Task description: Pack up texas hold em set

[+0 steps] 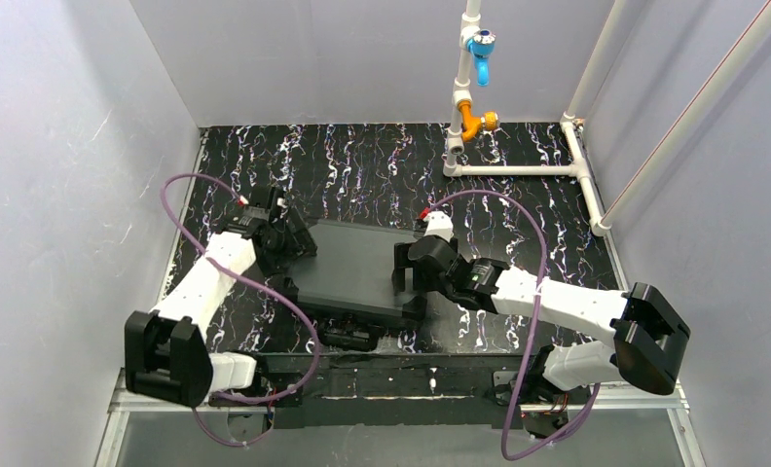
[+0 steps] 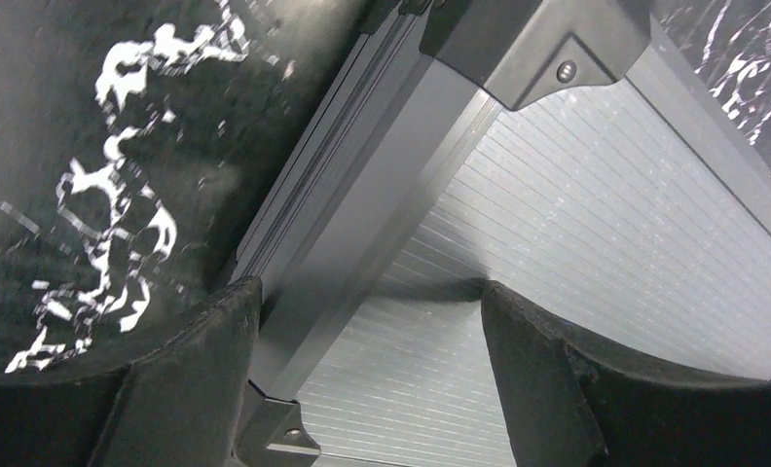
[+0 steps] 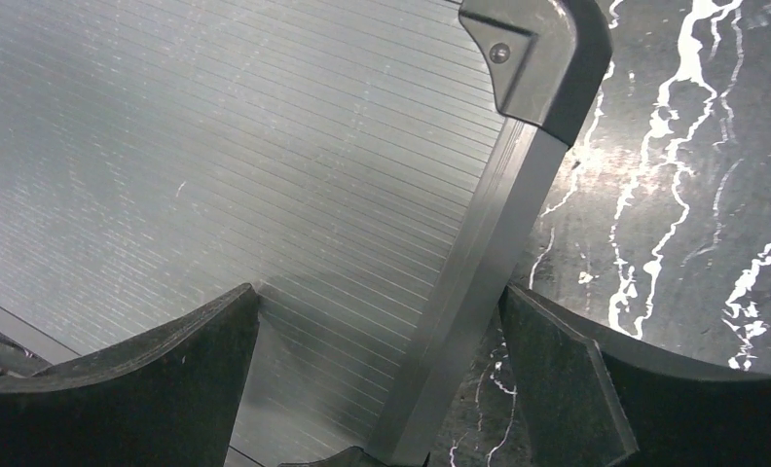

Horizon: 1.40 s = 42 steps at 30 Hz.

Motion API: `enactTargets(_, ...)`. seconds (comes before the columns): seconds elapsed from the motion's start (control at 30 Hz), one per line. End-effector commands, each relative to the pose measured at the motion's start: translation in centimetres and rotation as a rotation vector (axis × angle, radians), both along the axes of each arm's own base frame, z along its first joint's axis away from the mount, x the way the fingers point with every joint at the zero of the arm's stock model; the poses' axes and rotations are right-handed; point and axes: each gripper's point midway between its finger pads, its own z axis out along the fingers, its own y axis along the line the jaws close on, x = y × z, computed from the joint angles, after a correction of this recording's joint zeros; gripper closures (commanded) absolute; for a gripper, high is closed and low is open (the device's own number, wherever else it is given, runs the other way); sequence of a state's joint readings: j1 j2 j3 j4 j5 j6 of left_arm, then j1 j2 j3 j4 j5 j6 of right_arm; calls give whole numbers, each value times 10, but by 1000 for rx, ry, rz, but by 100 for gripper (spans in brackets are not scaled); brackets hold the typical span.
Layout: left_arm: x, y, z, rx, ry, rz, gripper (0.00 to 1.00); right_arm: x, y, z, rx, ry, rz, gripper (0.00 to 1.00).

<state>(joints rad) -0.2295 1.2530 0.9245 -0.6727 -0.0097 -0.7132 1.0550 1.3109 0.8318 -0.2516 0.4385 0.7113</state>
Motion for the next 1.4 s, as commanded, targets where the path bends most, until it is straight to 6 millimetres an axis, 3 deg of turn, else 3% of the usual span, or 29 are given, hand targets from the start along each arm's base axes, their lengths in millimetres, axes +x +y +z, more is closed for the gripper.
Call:
enactTargets(0.0,21,-33,-29,-89,56,-93,22,-16,-19,-34,-148,54,75,2)
enactTargets(0.3,79,-50,-14,-93,-3,-198,21,-20,-9,-22,-82,57,103,2)
enactTargets(0.5,91,-52,6,-77,-37,-255,18,-29,3,-28,-23,99,142,2)
enactTargets(0.63,78,-37,20,-3,-52,-269,13,-35,9,-32,-3,123,170,2)
enactTargets(0.87,48,-9,52,95,-116,-253,4,-32,-13,-29,-139,107,175,2)
enactTargets(1.07,20,2,77,106,-154,-228,3,-23,-15,15,-141,26,190,2)
enactTargets(1.2,-1,0,80,65,-170,-230,2,-17,8,54,-73,-28,252,2)
enactTargets(1.37,-24,2,82,24,-222,-201,2,-6,42,75,-19,-70,315,4)
